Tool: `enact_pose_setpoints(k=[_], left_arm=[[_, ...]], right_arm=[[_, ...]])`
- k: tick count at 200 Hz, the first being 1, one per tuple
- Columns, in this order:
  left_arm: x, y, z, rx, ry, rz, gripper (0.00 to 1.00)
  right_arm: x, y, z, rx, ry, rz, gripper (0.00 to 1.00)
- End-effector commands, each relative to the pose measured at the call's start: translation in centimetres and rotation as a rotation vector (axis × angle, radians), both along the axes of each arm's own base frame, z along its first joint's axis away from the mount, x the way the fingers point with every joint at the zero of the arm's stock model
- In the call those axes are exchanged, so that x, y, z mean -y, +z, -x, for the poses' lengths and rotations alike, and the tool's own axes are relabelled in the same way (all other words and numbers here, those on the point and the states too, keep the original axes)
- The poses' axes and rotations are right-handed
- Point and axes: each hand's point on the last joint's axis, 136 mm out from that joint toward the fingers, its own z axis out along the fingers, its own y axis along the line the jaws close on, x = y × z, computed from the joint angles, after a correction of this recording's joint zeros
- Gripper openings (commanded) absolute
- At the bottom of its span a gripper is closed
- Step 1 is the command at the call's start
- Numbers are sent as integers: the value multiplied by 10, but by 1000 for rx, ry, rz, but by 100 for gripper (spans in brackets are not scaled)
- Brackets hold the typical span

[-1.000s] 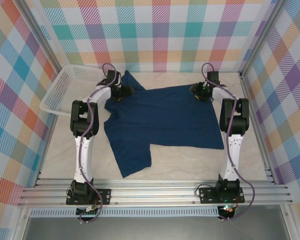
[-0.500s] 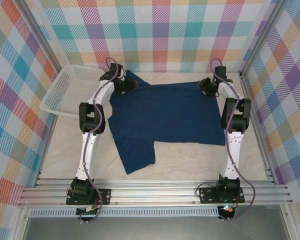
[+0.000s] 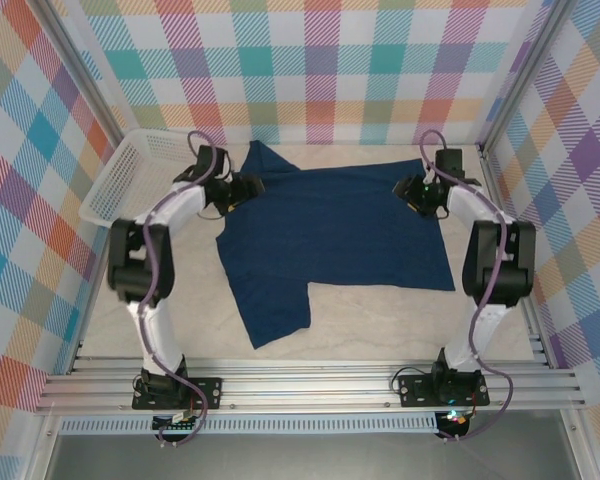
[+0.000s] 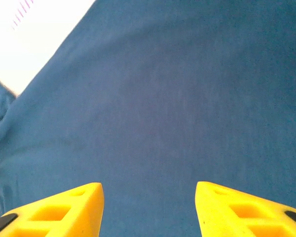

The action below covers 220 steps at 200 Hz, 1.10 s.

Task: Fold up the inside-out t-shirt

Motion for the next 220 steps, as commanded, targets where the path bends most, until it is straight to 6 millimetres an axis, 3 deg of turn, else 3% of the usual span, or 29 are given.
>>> enact_pose_setpoints(k=[1, 18, 32, 75, 120, 164, 189, 220], left_arm=[[12, -2, 31, 50, 6, 33, 83], [4, -24, 62, -5, 12, 10, 83], [-6, -41, 76, -37, 23, -37, 83], [-22, -77, 86, -116, 50, -52, 82], [-43, -101, 104, -181, 74, -100, 82], [-72, -111, 120, -215, 121, -133, 82], [-74, -108, 120, -209, 122, -138, 82], [-69, -99, 114, -194, 105, -117, 82]], right_arm=[[1, -21, 41, -72, 13, 22, 52], [15, -30, 66, -114, -13, 62, 52], [29, -38, 80, -144, -50, 65, 52], [51, -68, 108, -245, -122, 57, 52], [45, -90, 127, -308, -122, 16, 51], [36, -95, 138, -325, -98, -9, 50], [31, -96, 141, -330, -81, 5, 50], [40, -103, 141, -354, -98, 50, 50]])
